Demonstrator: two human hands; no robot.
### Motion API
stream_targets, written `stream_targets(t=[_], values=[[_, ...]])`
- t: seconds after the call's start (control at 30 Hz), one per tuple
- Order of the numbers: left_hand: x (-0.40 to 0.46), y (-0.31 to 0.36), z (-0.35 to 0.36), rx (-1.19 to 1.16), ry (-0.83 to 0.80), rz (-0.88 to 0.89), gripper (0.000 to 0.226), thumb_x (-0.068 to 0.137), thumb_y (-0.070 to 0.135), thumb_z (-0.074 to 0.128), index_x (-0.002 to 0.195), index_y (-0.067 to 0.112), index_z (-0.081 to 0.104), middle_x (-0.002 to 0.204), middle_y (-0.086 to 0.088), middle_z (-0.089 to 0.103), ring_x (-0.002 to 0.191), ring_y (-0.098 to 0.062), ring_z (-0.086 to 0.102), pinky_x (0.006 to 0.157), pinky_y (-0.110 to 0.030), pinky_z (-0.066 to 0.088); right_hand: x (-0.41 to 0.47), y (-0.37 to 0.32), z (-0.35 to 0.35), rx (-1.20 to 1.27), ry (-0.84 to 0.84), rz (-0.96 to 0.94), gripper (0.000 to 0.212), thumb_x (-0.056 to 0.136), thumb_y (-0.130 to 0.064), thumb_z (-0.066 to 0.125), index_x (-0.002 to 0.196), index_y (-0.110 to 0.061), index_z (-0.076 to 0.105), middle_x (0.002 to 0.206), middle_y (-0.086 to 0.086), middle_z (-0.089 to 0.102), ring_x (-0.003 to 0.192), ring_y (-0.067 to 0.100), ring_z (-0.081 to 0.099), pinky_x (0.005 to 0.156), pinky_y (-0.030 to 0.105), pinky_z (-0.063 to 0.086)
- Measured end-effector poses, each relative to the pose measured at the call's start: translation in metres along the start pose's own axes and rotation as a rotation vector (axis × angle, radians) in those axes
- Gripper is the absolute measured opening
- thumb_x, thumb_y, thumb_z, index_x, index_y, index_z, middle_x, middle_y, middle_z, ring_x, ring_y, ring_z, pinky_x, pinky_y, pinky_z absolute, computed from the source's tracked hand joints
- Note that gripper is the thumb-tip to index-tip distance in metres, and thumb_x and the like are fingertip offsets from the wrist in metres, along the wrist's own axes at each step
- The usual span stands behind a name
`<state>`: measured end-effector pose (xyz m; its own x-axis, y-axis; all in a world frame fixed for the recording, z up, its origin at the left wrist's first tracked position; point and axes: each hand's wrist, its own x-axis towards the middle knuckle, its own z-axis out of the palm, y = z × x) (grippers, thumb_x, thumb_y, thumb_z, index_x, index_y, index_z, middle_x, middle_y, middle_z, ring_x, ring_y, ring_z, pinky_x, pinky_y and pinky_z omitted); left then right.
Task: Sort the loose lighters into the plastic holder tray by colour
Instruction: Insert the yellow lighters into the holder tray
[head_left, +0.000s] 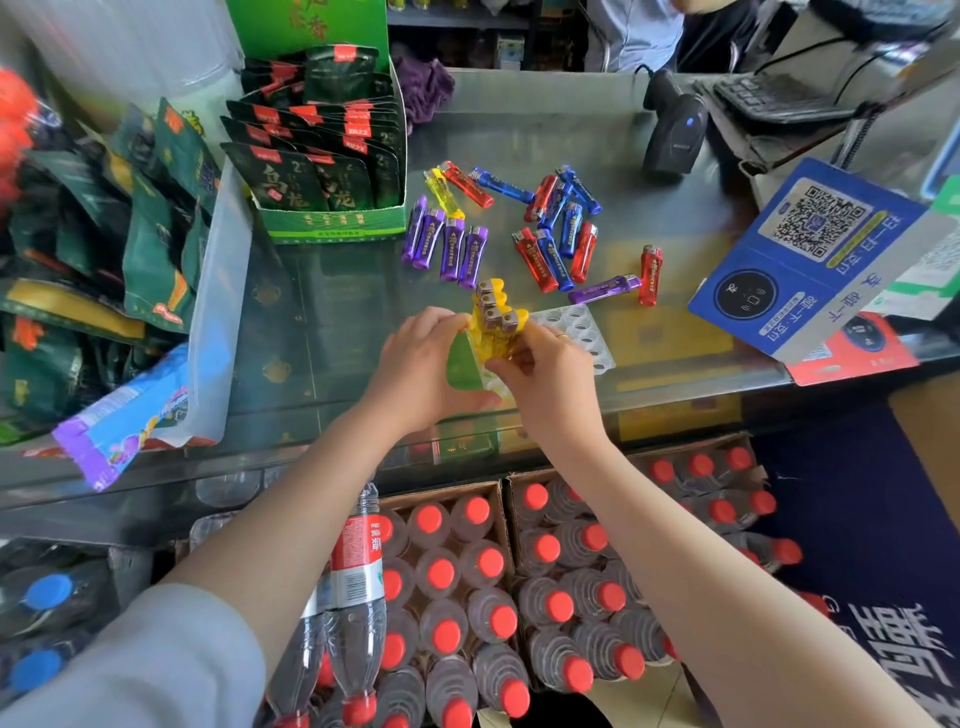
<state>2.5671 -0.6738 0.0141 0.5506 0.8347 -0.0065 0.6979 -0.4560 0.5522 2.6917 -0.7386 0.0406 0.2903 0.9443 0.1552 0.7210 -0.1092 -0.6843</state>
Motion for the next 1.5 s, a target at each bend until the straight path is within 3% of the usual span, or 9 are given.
stream_targets(t=[0.07, 0.17, 0.37, 0.67, 0.83, 1.07, 1.2, 1.4, 1.5], values=[[0.000, 0.001, -0.001, -0.008, 0.001, 0.001, 0.084, 0.061, 0.051, 0.073, 0.130, 0.015, 0.040, 0.129, -0.005, 0.043, 0.117, -0.024, 0.039, 0.095, -0.038, 0.032, 0.000, -0.003, 0.000, -0.016, 0.006, -0.007, 0.032, 0.077, -0.008, 0.069, 0.107, -0.003, 0.059, 0.079, 0.006, 0.061, 0.072, 0.016, 0.051, 0.069, 0.031, 0.044], [0.000, 0.002, -0.004, -0.011, -0.029, 0.003, 0.082, 0.062, 0.050, 0.074, 0.129, 0.016, 0.040, 0.129, -0.005, 0.042, 0.117, -0.024, 0.038, 0.096, -0.038, 0.033, -0.001, -0.005, 0.000, -0.038, -0.006, -0.004, 0.021, 0.079, -0.011, 0.068, 0.095, -0.003, 0.057, 0.079, 0.010, 0.063, 0.069, 0.019, 0.050, 0.062, 0.029, 0.039], [-0.001, -0.001, -0.010, -0.018, -0.063, 0.020, 0.077, 0.061, 0.049, 0.074, 0.122, 0.014, 0.044, 0.124, -0.006, 0.043, 0.112, -0.023, 0.041, 0.094, -0.038, 0.037, -0.002, -0.004, 0.005, -0.067, -0.048, 0.059, 0.029, 0.079, -0.020, 0.069, 0.094, -0.006, 0.049, 0.085, 0.014, 0.068, 0.080, 0.031, 0.061, 0.070, 0.042, 0.052], [-0.001, 0.003, -0.014, -0.014, -0.080, 0.004, 0.069, 0.062, 0.049, 0.073, 0.118, 0.018, 0.047, 0.121, -0.004, 0.044, 0.109, -0.018, 0.040, 0.089, -0.031, 0.034, 0.015, -0.001, -0.008, -0.244, -0.235, -0.130, 0.028, 0.081, -0.023, 0.067, 0.101, -0.006, 0.057, 0.091, 0.013, 0.067, 0.076, 0.029, 0.059, 0.063, 0.033, 0.043], [-0.003, 0.002, -0.014, -0.075, -0.093, -0.038, 0.076, 0.061, 0.046, 0.076, 0.125, 0.020, 0.044, 0.122, -0.002, 0.042, 0.112, -0.017, 0.040, 0.095, -0.033, 0.035, 0.020, 0.008, -0.014, -0.084, -0.274, -0.005, 0.027, 0.075, -0.027, 0.072, 0.093, -0.009, 0.064, 0.083, 0.011, 0.070, 0.069, 0.024, 0.059, 0.061, 0.033, 0.047], [-0.003, 0.003, -0.016, -0.014, -0.091, -0.063, 0.066, 0.061, 0.050, 0.073, 0.115, 0.022, 0.047, 0.121, -0.002, 0.042, 0.112, -0.017, 0.038, 0.092, -0.032, 0.031, 0.024, 0.003, -0.007, -0.408, -0.331, -0.199, 0.030, 0.083, -0.034, 0.063, 0.097, -0.009, 0.056, 0.091, 0.009, 0.065, 0.082, 0.031, 0.060, 0.059, 0.031, 0.039], [-0.001, 0.000, -0.014, 0.091, -0.062, -0.082, 0.070, 0.059, 0.058, 0.071, 0.115, 0.024, 0.047, 0.121, -0.002, 0.044, 0.110, -0.020, 0.036, 0.091, -0.035, 0.025, 0.021, 0.006, -0.005, -0.146, -0.296, -0.046, 0.026, 0.078, -0.031, 0.069, 0.088, -0.009, 0.059, 0.076, 0.001, 0.056, 0.069, 0.022, 0.050, 0.059, 0.028, 0.034], [-0.004, -0.008, -0.024, 0.016, -0.081, -0.146, 0.071, 0.060, 0.052, 0.073, 0.118, 0.023, 0.044, 0.121, 0.000, 0.041, 0.110, -0.017, 0.034, 0.091, -0.034, 0.029, 0.036, 0.008, -0.009, -0.033, -0.456, -0.157, 0.033, 0.073, -0.041, 0.070, 0.083, -0.017, 0.048, 0.071, -0.003, 0.052, 0.059, 0.012, 0.045, 0.056, 0.030, 0.038], [-0.005, -0.018, -0.034, 0.017, -0.095, -0.158, 0.073, 0.060, 0.052, 0.073, 0.120, 0.024, 0.042, 0.124, 0.000, 0.040, 0.113, -0.016, 0.034, 0.095, -0.038, 0.033, 0.065, 0.008, -0.021, 0.148, -0.330, -0.130, 0.026, 0.085, -0.040, 0.058, 0.077, -0.015, 0.055, 0.061, -0.010, 0.046, 0.053, 0.005, 0.039, 0.053, 0.022, 0.034]])
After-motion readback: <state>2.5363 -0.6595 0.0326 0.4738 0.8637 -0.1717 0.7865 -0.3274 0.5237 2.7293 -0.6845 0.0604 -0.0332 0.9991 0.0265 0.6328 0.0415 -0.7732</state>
